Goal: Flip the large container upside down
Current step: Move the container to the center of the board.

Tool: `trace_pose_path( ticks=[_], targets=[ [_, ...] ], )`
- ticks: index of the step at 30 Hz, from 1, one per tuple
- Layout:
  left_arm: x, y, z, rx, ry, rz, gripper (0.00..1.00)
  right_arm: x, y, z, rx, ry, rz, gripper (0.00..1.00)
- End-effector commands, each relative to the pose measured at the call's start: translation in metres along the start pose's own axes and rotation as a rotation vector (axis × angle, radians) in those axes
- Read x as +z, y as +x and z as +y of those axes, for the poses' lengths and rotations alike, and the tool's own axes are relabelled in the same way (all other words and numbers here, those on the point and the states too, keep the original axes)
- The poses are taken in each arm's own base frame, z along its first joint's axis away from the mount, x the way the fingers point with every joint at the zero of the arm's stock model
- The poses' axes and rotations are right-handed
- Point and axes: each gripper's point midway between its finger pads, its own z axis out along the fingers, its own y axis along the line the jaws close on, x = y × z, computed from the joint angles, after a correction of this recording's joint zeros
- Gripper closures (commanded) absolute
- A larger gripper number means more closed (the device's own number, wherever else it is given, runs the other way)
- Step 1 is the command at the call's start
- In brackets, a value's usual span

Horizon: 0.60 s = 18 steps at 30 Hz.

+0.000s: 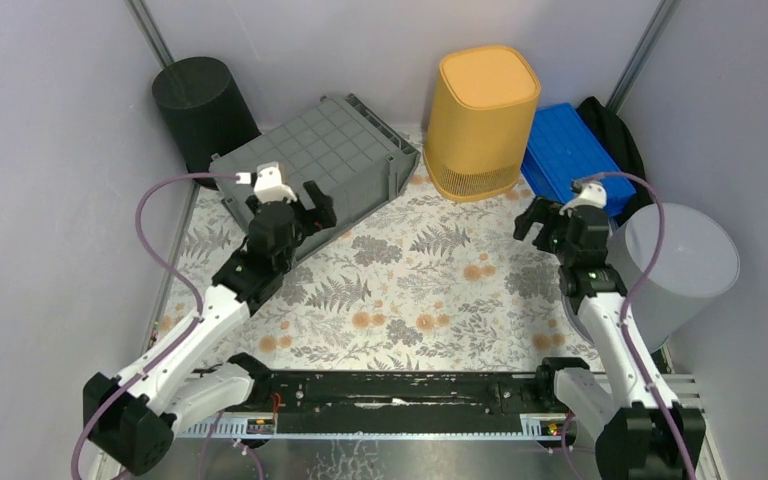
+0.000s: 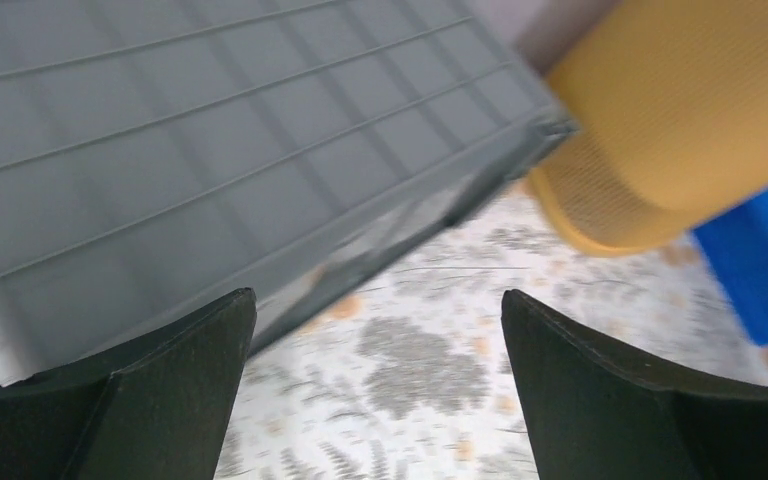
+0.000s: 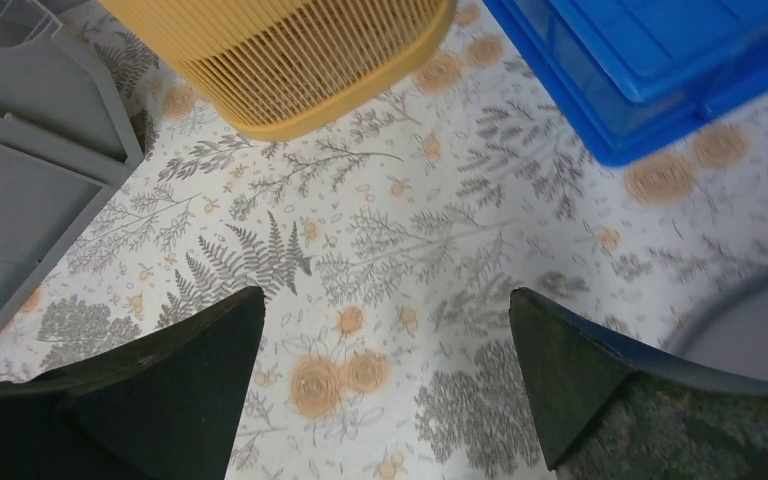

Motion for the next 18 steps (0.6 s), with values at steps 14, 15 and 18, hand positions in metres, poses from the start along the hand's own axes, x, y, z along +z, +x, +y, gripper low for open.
trace_pose_path(
  ticks=[14, 15, 18],
  targets=[
    [0.018, 0.044, 0.163, 0.175, -0.413, -0.15, 0.0, 0.061, 0.024, -0.021, -0.258, 0.152, -0.199, 0.01],
    [0.02, 0.049, 0.169, 0.164, -0.411, -0.144, 0.0, 0.062, 0.026, -0.024, -0.257, 0.157, -0.213, 0.01],
    [0.023, 0.05, 0.179, 0.143, -0.383, -0.17, 0.0, 0.067, 0.035, -0.031, -0.248, 0.178, -0.221, 0.01]
  ],
)
